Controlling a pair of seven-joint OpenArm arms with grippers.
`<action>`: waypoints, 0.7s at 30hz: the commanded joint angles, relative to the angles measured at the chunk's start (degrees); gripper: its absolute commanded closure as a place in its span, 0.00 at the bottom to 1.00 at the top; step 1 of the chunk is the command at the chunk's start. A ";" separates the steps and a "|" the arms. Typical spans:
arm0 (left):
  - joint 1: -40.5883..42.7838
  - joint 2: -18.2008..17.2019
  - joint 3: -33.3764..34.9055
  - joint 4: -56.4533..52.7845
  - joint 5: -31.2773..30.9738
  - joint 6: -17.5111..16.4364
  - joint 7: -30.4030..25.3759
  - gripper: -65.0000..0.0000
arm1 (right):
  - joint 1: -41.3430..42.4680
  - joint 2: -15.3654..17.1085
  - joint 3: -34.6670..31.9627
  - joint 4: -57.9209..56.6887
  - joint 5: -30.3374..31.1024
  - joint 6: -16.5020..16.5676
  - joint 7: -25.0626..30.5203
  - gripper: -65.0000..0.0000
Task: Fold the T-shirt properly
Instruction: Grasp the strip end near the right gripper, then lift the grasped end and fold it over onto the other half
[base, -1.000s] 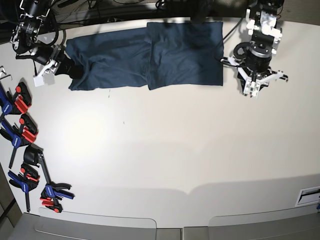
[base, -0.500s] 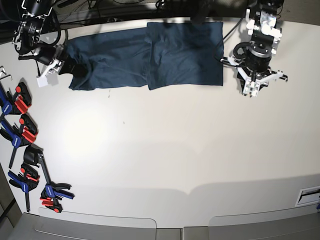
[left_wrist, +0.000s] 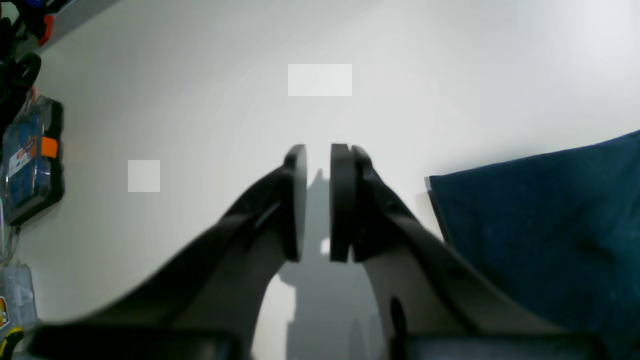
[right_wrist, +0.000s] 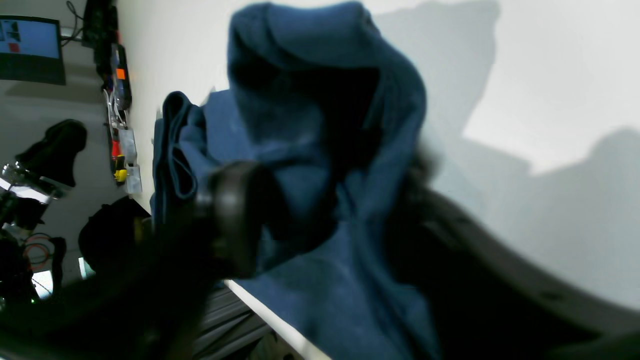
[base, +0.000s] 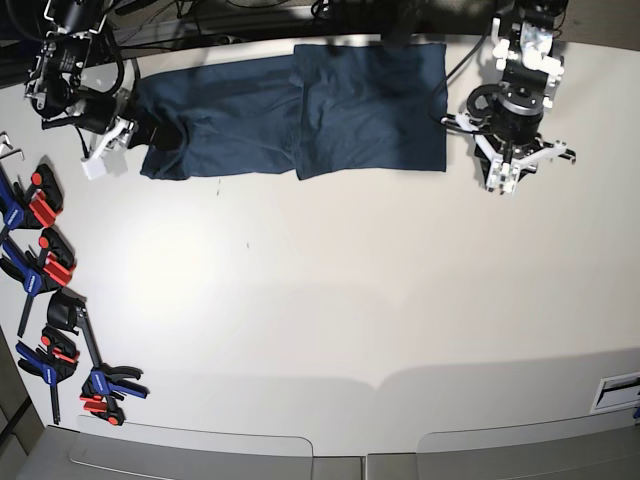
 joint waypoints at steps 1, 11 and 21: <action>-0.15 -0.33 -0.26 1.14 1.01 0.24 -1.49 0.88 | 0.46 1.14 0.24 1.01 1.38 -0.05 0.25 0.68; -0.13 -0.35 -0.28 1.14 2.82 0.26 -0.28 1.00 | 0.48 1.16 0.24 1.01 2.01 -0.05 0.25 1.00; 0.02 -0.33 -8.85 1.11 -6.84 0.15 -0.15 1.00 | 0.46 1.27 0.26 3.96 9.91 -0.05 0.25 1.00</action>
